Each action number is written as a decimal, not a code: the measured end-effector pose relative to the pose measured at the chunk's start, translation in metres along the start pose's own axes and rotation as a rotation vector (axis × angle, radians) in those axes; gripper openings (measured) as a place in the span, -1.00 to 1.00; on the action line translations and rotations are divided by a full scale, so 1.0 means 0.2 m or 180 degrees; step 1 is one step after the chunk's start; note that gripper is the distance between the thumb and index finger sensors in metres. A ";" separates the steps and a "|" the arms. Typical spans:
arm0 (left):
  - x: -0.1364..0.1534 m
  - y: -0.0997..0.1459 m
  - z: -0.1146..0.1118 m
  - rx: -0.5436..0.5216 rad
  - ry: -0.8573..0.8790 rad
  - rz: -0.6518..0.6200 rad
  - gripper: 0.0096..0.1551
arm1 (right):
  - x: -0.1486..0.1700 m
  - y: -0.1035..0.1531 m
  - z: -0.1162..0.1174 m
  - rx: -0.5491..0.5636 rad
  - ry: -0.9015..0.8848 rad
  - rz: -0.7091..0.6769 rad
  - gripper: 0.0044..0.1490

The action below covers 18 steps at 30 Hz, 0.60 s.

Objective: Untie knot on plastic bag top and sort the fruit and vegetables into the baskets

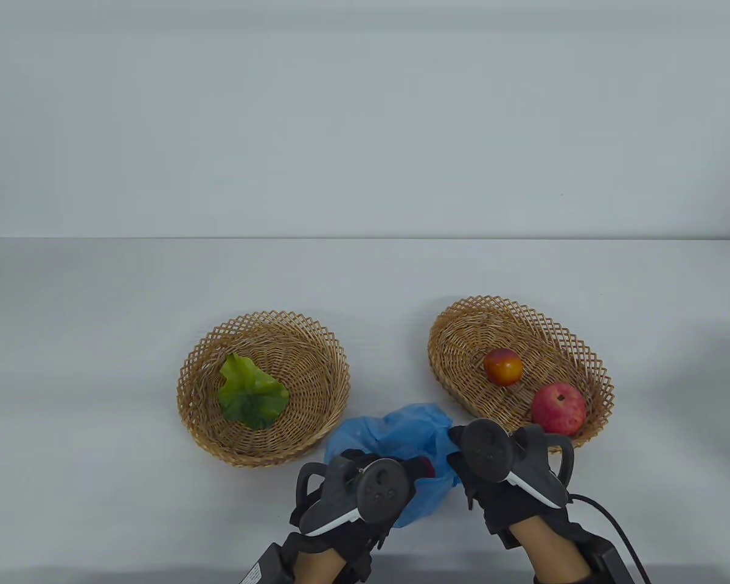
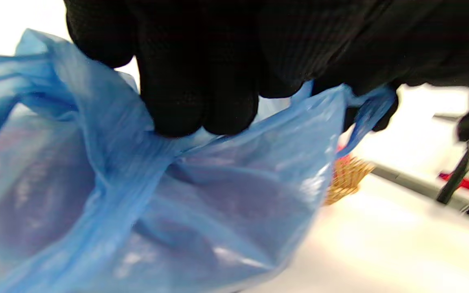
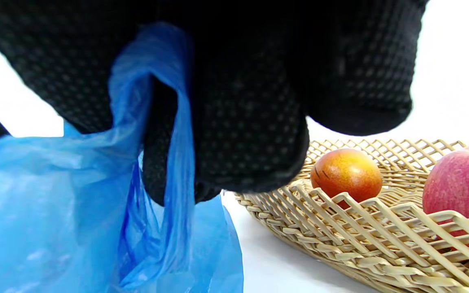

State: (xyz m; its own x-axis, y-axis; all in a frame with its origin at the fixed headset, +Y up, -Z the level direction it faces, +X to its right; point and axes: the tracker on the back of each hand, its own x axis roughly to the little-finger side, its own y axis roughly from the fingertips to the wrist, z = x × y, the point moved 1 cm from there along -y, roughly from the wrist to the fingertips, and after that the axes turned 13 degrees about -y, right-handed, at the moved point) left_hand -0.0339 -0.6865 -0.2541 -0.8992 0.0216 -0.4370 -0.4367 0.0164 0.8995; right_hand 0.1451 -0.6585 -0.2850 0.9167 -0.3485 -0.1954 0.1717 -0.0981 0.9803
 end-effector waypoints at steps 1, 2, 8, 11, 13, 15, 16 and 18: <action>0.00 -0.01 0.00 -0.0001 -0.0114 0.0057 -0.46 | 0.00 0.00 0.00 -0.0021 0.0044 -0.0012 -0.49; -0.01 -0.01 -0.01 0.0009 -0.0148 0.0074 -0.46 | 0.00 0.00 0.00 -0.0019 0.0055 -0.0017 -0.50; 0.00 -0.04 -0.04 0.0213 -0.0209 0.0170 -0.44 | -0.01 0.00 0.01 -0.0221 0.0163 0.0004 -0.50; 0.01 -0.01 0.00 -0.0083 -0.0153 0.0292 -0.45 | -0.01 0.00 0.01 -0.0285 0.0190 0.0003 -0.50; 0.01 0.02 0.04 -0.0375 -0.0123 0.0329 -0.44 | -0.01 0.00 0.02 -0.0315 0.0188 -0.0011 -0.50; -0.01 0.03 0.05 -0.0373 0.0076 0.0096 -0.45 | -0.02 0.00 0.02 -0.0337 0.0190 -0.0036 -0.50; -0.02 0.02 0.04 -0.0331 0.0179 0.0012 -0.47 | -0.02 0.00 0.02 -0.0342 0.0189 -0.0044 -0.50; -0.05 0.00 0.01 -0.0113 0.0218 -0.0163 -0.49 | -0.02 0.00 0.02 -0.0352 0.0196 -0.0053 -0.50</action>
State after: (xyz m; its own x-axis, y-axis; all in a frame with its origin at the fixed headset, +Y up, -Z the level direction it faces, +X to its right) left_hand -0.0255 -0.6844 -0.2491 -0.8749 -0.0470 -0.4821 -0.4817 -0.0197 0.8761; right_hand 0.1396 -0.6609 -0.2838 0.9333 -0.2895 -0.2127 0.2226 0.0014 0.9749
